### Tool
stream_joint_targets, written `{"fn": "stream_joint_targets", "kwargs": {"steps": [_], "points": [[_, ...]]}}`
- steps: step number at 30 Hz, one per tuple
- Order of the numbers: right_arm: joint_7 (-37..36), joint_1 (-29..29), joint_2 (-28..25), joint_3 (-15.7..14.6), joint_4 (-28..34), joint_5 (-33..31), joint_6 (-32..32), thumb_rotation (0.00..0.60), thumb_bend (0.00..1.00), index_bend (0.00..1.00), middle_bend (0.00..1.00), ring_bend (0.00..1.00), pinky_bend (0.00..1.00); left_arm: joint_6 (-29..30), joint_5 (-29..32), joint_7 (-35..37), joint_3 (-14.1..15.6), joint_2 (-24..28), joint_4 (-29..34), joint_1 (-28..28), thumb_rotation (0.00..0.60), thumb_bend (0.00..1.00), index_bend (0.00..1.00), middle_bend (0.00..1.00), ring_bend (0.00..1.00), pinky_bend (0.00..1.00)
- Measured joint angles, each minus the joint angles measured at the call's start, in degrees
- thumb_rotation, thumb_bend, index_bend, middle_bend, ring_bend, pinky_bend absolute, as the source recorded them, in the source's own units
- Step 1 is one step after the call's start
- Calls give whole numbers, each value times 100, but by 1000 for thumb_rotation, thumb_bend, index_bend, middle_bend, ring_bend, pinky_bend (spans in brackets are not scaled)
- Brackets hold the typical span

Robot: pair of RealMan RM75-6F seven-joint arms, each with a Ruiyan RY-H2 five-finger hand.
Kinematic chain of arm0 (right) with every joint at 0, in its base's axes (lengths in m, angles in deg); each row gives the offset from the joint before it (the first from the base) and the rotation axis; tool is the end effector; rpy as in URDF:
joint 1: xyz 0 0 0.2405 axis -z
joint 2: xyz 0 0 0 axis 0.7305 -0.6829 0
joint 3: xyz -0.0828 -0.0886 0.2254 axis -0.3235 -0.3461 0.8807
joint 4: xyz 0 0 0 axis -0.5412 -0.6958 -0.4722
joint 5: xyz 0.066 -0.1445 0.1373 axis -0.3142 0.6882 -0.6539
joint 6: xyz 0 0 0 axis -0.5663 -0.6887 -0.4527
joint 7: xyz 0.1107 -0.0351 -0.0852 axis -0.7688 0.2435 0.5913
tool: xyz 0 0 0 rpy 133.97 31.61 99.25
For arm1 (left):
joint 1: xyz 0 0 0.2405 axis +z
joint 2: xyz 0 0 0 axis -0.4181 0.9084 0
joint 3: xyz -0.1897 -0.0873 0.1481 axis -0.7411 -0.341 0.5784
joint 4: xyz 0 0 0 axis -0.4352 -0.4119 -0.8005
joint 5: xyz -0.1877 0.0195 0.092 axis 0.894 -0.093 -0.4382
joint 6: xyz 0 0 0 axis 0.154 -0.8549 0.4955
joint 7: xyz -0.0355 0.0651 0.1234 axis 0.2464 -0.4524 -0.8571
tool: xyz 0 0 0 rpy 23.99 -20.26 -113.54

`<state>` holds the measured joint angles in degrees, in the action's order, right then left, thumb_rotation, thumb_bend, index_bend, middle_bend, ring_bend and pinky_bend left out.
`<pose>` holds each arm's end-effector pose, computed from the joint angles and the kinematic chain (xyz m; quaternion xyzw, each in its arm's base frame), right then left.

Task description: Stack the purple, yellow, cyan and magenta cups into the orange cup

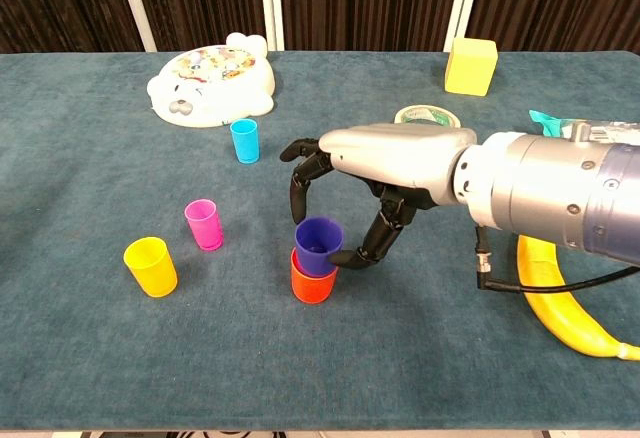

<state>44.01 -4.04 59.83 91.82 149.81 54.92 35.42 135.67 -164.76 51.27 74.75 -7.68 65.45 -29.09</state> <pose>-0.0557 -0.2748 -0.0411 0.8119 -0.3778 0.3638 0.2562 -0.3202 0.1826 0.1762 -0.5859 -0.3614 -0.3405 0.6405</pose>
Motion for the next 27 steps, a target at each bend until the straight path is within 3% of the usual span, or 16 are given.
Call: {"fn": "stream_joint_targets", "kwargs": {"steps": [5, 12, 18, 27], "points": [[46, -39, -11, -24, 1, -175, 70, 600, 406, 163, 0, 16, 11, -8, 4, 10, 1, 5, 2, -1, 600, 0, 0, 0, 0, 50], [84, -82, -163, 32, 138, -272, 69, 600, 406, 157, 0, 14, 11, 5, 7, 26, -7, 11, 3, 3, 600, 0, 0, 0, 0, 50], [-172, -46, -521, 251, 486, -187, -18, 600, 405, 157, 0, 11, 11, 23, -4, 22, -4, 11, 8, 10, 600, 0, 0, 0, 0, 50], [-493, -303, -792, 510, 771, -65, 419, 600, 405, 118, 0, 8, 11, 60, -38, 10, 4, -1, 17, 21, 600, 0, 0, 0, 0, 50]]}}
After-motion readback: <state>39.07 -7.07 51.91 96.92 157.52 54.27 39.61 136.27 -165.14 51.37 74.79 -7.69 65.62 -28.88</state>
